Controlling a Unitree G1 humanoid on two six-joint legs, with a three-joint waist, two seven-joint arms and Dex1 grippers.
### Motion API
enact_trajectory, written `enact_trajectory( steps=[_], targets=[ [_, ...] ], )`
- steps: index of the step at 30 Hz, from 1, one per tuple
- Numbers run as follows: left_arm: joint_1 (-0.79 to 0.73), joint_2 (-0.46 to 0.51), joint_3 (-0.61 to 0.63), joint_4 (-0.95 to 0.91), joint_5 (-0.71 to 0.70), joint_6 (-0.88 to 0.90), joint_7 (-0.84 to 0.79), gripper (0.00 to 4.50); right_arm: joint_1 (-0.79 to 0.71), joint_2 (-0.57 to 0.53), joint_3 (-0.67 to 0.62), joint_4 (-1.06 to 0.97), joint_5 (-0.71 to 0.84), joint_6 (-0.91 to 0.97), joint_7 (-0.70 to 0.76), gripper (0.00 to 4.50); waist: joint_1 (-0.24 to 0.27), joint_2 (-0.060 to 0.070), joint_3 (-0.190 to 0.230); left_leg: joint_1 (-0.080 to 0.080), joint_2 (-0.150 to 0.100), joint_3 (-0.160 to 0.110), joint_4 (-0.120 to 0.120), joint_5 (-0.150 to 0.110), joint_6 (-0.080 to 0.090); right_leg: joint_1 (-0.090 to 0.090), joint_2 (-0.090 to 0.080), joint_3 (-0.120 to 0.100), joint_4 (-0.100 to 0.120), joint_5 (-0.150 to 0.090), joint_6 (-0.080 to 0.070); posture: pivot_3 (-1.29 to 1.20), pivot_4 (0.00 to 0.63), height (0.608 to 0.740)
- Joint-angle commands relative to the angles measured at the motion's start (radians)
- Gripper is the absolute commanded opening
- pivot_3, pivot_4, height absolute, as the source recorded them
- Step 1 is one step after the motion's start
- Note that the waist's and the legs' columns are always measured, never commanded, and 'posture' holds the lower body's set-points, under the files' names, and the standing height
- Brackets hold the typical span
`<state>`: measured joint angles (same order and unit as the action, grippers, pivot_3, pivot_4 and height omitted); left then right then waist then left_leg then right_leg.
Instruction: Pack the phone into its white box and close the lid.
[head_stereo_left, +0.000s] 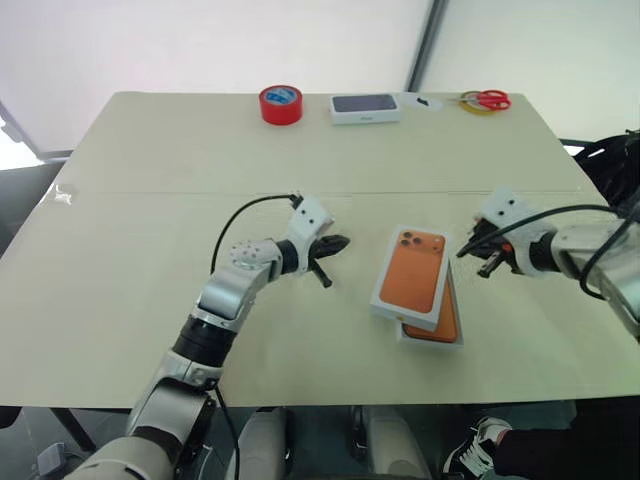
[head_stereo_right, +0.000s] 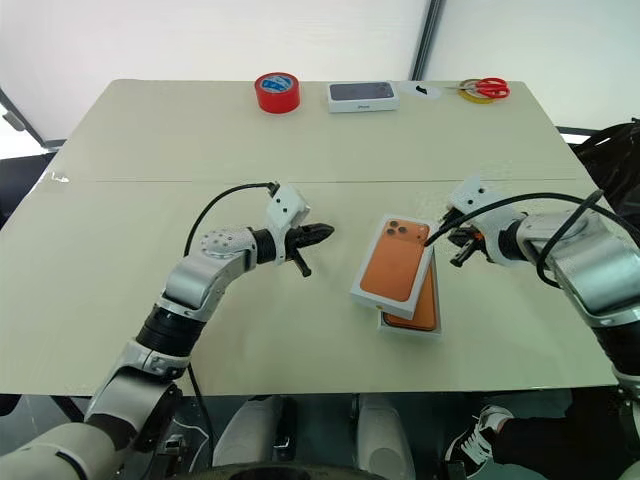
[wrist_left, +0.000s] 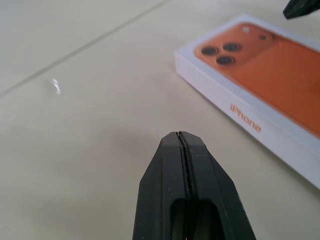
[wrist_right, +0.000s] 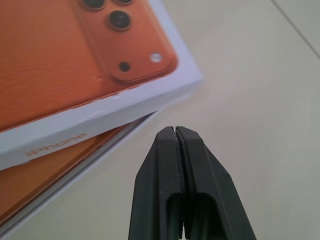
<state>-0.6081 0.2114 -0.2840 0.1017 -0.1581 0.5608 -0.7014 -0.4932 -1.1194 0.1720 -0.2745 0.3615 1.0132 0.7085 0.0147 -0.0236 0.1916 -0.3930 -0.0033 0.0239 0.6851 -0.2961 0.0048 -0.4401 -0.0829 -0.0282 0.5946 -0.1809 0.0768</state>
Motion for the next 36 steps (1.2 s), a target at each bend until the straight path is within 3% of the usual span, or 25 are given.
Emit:
enact_trajectory(
  steps=[1, 8, 23, 36],
  targets=[
    [-0.045, -0.037, -0.06, 0.012, 0.016, -0.002, -0.027, 0.0, 0.007, 0.005, -0.009, -0.045, -0.025, -0.013, 0.014, 0.04, 0.0, 0.0, 0.0, 0.0, 0.0, 0.0, 0.0, 0.0, 0.0, 0.0, 0.0, 0.0, 0.0, 0.0, 0.0, 0.0, 0.15, 0.732],
    [-0.093, -0.114, -0.1, 0.072, 0.005, 0.01, -0.061, 0.0, 0.028, 0.019, -0.028, -0.1, -0.008, 0.01, 0.041, 0.04, -0.002, 0.0, 0.0, 0.0, 0.0, 0.0, 0.0, 0.0, 0.0, 0.0, 0.0, 0.0, 0.0, 0.0, 0.0, 0.0, 0.15, 0.732],
    [-0.056, -0.101, -0.15, -0.075, -0.013, 0.056, -0.178, 0.0, 0.184, -0.018, -0.103, -0.23, 0.018, 0.004, 0.129, 0.04, -0.001, 0.0, 0.0, 0.0, 0.0, 0.0, 0.0, 0.0, 0.0, 0.0, 0.0, 0.0, 0.001, 0.0, -0.001, 0.0, 0.15, 0.732],
    [-0.059, -0.111, -0.174, -0.061, 0.003, 0.054, -0.18, 0.0, 0.199, -0.017, -0.127, -0.189, -0.007, -0.003, 0.129, 0.04, -0.001, 0.0, 0.0, 0.0, 0.0, 0.0, 0.0, 0.0, 0.0, 0.0, 0.0, 0.0, 0.001, 0.0, -0.001, 0.0, 0.15, 0.732]
  ],
)
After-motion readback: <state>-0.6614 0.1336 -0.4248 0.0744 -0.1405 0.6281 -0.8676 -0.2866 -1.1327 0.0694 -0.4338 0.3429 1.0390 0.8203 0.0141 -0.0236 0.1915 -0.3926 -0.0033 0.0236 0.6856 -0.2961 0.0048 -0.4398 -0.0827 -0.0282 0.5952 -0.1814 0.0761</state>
